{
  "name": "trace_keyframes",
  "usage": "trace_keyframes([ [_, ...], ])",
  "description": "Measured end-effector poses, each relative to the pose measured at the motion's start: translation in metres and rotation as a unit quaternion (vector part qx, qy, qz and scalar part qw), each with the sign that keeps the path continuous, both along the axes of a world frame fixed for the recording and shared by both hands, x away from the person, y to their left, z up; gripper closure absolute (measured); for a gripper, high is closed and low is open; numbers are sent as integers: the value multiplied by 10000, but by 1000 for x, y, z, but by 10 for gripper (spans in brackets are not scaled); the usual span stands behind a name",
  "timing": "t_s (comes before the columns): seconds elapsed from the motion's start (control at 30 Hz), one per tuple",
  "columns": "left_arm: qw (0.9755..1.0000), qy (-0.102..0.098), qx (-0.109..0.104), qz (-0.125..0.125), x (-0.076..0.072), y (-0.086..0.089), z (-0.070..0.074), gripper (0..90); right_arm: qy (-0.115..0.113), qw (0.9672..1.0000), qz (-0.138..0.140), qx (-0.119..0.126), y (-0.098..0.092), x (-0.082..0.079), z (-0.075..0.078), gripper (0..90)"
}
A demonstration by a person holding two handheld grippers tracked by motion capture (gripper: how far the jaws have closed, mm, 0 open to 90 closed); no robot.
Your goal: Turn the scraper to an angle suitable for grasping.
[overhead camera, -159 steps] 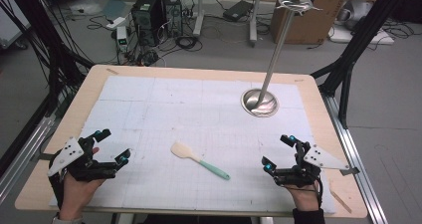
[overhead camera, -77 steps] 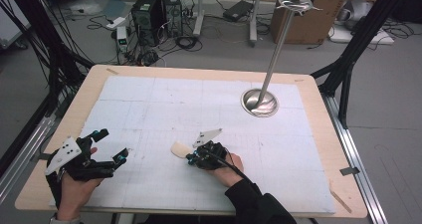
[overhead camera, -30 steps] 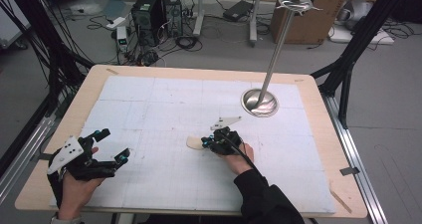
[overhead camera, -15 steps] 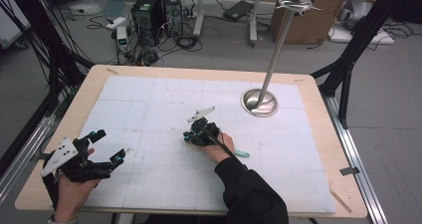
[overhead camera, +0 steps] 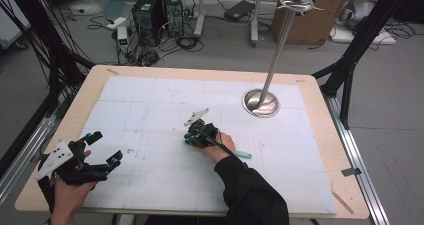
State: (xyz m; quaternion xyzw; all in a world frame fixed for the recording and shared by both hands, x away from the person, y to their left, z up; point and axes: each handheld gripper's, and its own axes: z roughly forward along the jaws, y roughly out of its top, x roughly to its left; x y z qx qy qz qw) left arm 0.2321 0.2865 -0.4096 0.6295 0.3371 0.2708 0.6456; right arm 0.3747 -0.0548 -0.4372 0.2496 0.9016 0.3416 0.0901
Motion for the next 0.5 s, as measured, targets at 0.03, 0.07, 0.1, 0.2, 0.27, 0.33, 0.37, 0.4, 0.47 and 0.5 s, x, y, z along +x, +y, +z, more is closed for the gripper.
trace_keyframes([
  [0.03,10000,-3,3,-1,0,0,0,17,-27,10000,22,34,-3,0,-1,900],
  [0.07,10000,-8,0,1,-1,0,0,17,11,10000,27,66,-7,-1,-1,900],
  [0.1,10000,2,-3,9,-1,1,0,17,11,9999,37,96,-11,-1,-1,900],
  [0.2,10000,-1,-21,20,-2,1,0,17,17,9998,4,178,-29,-8,-2,900],
  [0.27,10000,4,-8,23,-2,1,0,17,49,9998,-15,206,-35,-10,-2,900],
  [0.33,10000,2,13,23,-2,0,0,17,36,9999,-15,150,-49,-18,-1,900],
  [0.37,10000,6,21,23,-3,0,0,17,3,9999,-23,168,-54,-20,-2,900],
  [0.4,10000,6,21,23,-3,0,0,17,3,9999,-23,168,-54,-20,-2,900],
  [0.47,10000,3,37,44,-3,0,1,17,54,9997,-76,226,-71,-30,-2,900],
  [0.5,10000,3,37,44,-3,0,1,17,54,9997,-76,226,-71,-30,-2,900],
])
